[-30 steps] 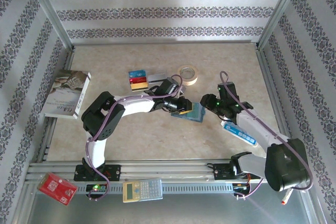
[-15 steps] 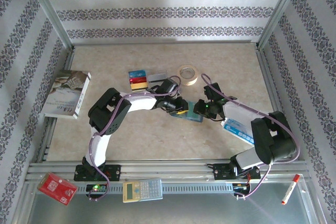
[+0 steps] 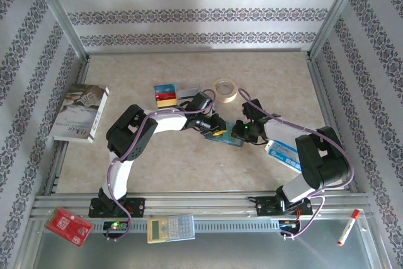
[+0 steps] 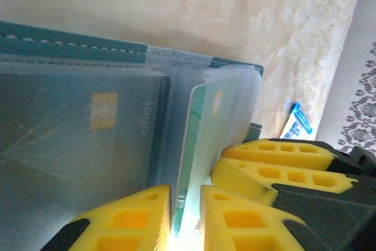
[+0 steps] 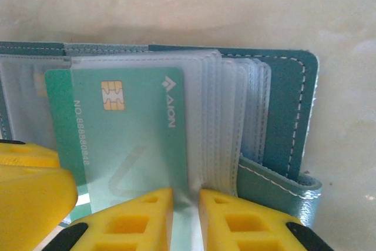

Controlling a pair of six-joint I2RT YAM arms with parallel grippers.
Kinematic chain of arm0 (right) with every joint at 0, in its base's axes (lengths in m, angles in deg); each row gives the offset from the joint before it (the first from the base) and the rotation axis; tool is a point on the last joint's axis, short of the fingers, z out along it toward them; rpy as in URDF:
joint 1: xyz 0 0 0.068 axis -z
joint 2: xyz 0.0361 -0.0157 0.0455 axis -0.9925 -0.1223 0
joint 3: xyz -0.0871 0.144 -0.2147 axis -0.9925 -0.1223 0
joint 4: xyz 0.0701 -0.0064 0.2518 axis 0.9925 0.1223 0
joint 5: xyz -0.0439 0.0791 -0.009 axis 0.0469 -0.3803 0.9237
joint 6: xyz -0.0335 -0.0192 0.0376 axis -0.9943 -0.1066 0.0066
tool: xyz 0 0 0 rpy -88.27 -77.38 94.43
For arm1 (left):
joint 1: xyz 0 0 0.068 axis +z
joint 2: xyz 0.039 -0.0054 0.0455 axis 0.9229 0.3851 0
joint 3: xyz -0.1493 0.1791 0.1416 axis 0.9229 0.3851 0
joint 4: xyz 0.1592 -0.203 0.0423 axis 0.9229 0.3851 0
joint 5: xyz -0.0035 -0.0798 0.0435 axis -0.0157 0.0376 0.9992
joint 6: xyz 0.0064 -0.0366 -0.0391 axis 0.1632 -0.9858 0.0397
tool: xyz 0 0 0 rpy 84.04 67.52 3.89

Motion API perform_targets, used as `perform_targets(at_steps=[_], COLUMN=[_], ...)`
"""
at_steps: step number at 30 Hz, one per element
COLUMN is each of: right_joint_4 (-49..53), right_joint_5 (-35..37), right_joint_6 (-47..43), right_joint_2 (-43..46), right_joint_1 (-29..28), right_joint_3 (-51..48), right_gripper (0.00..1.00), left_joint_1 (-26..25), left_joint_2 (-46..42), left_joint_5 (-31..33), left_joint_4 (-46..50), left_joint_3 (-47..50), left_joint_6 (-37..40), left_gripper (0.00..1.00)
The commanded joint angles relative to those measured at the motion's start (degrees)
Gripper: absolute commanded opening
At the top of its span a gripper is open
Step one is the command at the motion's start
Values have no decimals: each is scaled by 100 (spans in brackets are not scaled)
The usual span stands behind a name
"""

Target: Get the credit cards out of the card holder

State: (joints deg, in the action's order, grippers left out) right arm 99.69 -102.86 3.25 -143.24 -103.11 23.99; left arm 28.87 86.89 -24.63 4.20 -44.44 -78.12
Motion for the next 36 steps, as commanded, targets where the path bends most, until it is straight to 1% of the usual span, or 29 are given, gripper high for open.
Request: perform_targets(at_steps=[1,7,10,15,19,25,29,33,36], right_joint_4=[321,314,331,343,364,426,438,191,-68], right_joint_5=[213,216,224,233,284,330,273,51,-80], right_joint_6=[-139,-130,-139,-138,-121,-172,-131,3,88], right_joint_2=[-189,-189,-179,-189,-158,-101,-21,358,737], right_joint_1=[-60,-60,-60,-60,-45,50,96,106,131], right_joint_3=[13,12,15,13,-13,-40,-23,3,13], right_gripper=[24,24,24,24,24,24,24,25,26], left_joint_1=[90,121,122,128,186,447,624,814,948], left_joint_2=[-23,-11,-9,-37,-131,-579,-942,-1318,-1576], left_joint_5=[-258,-386,-420,-450,-441,-288,-73,135,136], left_joint_4=[-444,-567,-598,-545,-293,608,1486,2217,2331], left_joint_3=[152,144,141,149,192,425,363,161,138], left_joint_6=[-119,-84,-67,34,256,1138,1921,2640,2924], left_gripper=[19,15,12,0,0,0,0,0,0])
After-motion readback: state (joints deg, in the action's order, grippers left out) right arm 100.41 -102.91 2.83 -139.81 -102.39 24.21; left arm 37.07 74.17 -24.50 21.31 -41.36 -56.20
